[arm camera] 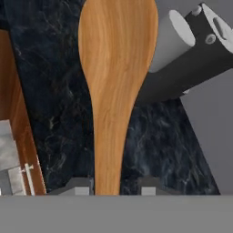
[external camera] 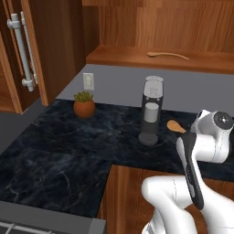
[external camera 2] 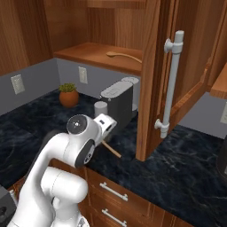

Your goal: Organize the utensils by type. Pick up the wooden spoons from the counter and place them in the open cabinet. Then pick up the metallic utensils from the counter and place them in the open drawer.

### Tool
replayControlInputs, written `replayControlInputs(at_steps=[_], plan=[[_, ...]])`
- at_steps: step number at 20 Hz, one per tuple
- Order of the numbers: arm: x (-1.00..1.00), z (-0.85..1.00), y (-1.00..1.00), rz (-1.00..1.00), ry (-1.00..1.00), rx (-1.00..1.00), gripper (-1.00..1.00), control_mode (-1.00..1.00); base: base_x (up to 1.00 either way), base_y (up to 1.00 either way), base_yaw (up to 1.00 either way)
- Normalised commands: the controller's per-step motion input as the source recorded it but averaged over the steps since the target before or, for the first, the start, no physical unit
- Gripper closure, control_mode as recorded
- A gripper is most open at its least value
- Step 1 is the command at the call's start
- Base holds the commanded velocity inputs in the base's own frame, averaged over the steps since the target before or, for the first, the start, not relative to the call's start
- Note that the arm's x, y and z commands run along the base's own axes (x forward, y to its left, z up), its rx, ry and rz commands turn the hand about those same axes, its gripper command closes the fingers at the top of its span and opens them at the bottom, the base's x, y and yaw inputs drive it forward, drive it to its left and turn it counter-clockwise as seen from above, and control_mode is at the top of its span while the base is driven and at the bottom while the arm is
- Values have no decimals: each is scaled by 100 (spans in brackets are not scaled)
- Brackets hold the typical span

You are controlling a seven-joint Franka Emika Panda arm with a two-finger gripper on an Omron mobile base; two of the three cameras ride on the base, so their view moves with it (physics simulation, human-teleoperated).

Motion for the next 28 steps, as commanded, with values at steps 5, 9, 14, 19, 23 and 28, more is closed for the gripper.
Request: replayControlInputs(at_steps=[5, 9, 14, 19, 23, 28], plan=[[2, 53, -1, 0, -14, -26, 100, -100, 0, 0, 0], [12, 50, 0, 0, -6, -23, 100, -100, 0, 0, 0], [5, 51, -3, 0, -13, -9, 100, -100, 0, 0, 0], [9, 73, -1, 0, 2, -8, 100, -100, 0, 0, 0], [11, 80, 0, 0, 0, -8, 100, -100, 0, 0, 0], [22, 77, -13, 0, 9, -6, 100, -100, 0, 0, 0]])
